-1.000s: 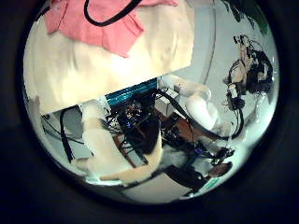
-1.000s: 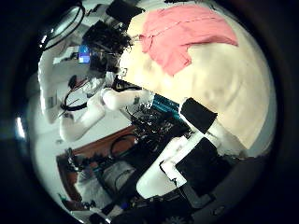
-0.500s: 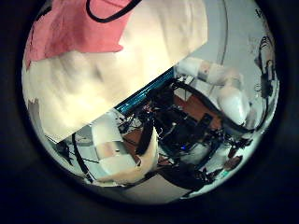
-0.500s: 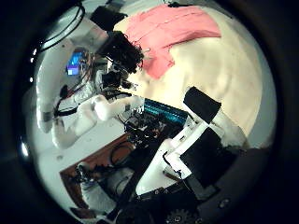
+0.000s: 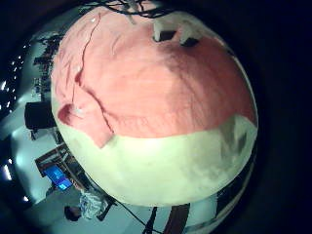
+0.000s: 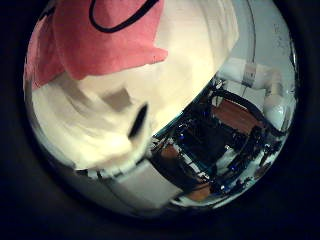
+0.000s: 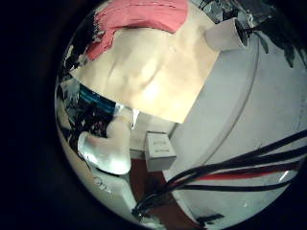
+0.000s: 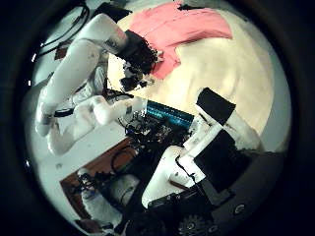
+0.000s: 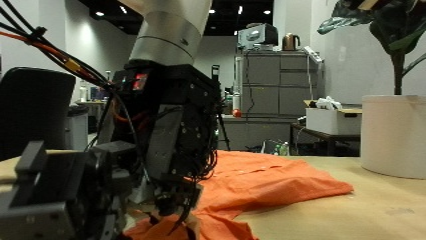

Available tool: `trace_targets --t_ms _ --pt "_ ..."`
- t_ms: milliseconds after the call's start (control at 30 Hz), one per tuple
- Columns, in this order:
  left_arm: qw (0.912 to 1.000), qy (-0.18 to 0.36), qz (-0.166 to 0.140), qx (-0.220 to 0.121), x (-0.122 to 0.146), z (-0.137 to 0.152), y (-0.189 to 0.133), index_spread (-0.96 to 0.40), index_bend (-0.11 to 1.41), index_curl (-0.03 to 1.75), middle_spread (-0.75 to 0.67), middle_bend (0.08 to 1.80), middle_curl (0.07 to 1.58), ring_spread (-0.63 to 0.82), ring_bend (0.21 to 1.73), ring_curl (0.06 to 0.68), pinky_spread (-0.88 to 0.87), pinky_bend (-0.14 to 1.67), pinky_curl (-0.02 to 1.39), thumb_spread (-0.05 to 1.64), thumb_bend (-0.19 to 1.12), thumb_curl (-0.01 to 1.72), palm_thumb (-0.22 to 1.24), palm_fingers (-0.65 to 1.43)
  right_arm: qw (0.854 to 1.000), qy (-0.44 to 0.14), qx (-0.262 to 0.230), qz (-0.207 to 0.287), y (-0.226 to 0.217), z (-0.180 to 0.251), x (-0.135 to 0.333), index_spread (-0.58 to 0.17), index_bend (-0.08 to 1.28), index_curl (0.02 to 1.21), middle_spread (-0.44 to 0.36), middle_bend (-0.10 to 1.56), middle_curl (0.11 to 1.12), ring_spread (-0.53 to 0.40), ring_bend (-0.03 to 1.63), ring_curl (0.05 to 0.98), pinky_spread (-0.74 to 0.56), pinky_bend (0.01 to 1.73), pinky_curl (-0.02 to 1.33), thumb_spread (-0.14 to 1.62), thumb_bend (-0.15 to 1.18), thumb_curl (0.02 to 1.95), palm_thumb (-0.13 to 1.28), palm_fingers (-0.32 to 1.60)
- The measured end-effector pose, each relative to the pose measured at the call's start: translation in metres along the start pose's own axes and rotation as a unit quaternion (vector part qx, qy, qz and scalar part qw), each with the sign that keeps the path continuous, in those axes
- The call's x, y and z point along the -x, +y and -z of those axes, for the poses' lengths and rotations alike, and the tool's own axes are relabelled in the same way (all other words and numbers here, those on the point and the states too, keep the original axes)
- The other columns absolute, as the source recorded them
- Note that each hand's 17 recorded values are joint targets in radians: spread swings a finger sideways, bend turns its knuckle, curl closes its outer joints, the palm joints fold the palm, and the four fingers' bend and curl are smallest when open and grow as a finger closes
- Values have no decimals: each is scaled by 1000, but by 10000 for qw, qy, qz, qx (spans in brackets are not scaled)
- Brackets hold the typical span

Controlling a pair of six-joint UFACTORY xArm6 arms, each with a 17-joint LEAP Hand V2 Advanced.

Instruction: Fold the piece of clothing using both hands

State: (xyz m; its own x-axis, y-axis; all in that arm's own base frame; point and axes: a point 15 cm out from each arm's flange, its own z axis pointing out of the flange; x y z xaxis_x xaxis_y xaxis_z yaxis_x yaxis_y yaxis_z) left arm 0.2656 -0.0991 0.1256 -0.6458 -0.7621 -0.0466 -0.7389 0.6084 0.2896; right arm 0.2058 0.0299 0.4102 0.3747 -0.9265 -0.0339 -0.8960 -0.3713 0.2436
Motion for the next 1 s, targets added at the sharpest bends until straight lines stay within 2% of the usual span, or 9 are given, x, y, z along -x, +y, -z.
trace_targets --t_ms 33,67,200,267,333,400,500,733,1000 --pt "9999 -16 6 -121 0 1 -4 -128 394 377 -95 509 396 154 438 209 220 166 255 950 5 344 473 498 10000 11 2 17 0 0 1 -318 344 445 46 180 284 210 193 207 429 215 238 1102 -14 383 913 392" --pt "9998 -25 20 -187 1 2 -6 -149 399 387 -132 524 398 104 441 205 173 173 248 953 1 347 497 519 10000 34 7 49 -1 0 4 -317 345 446 43 184 286 209 192 207 429 213 239 1101 -13 386 918 394" --pt "9996 -37 146 -250 3 7 -11 -262 339 408 -334 669 461 -231 582 239 -220 392 291 963 -3 361 602 969 9999 124 24 47 -1 0 5 -323 355 451 35 186 288 206 191 204 430 203 241 1100 -16 393 926 400" --pt "9993 -22 231 -279 6 9 -11 -317 318 421 -402 687 480 -346 617 257 -372 462 313 974 -10 361 632 1019 9998 202 39 -3 -1 0 1 -323 358 453 33 187 289 205 190 204 430 200 242 1100 -15 397 930 402" --pt "9991 -21 291 -318 10 12 -9 -388 371 458 -460 723 507 -446 654 283 -514 576 355 1001 -8 359 663 1184 9997 249 48 -31 0 1 -3 -325 356 452 24 196 295 199 196 204 429 190 239 1100 -16 399 931 416" --pt "9988 -52 327 -372 12 17 -5 -444 404 487 -503 766 526 -508 686 301 -603 631 377 1017 -16 352 670 1198 9996 268 54 -68 -1 0 -6 -330 346 450 6 207 302 182 214 209 428 177 231 1099 -17 400 927 444" --pt "9983 -146 404 -390 22 26 8 -506 445 528 -545 804 540 -560 721 323 -687 697 400 1035 -20 341 671 1189 9994 301 131 -91 -8 -3 -10 -338 331 446 -4 211 309 149 247 216 405 176 221 1099 -18 402 923 476" --pt "9977 -254 613 -97 60 40 56 -586 488 604 -585 867 562 -610 770 356 -766 756 425 1051 -21 320 669 1144 9981 237 567 -81 -34 -19 -17 -336 288 444 -5 227 327 96 312 235 349 176 200 1101 -20 395 896 494" --pt "9970 28 753 200 86 38 101 -625 490 669 -590 908 568 -618 777 374 -788 735 427 1053 -19 308 674 1108 9989 289 374 12 -109 -49 -31 -316 190 427 12 299 361 215 324 235 235 160 187 1084 -35 373 816 453"
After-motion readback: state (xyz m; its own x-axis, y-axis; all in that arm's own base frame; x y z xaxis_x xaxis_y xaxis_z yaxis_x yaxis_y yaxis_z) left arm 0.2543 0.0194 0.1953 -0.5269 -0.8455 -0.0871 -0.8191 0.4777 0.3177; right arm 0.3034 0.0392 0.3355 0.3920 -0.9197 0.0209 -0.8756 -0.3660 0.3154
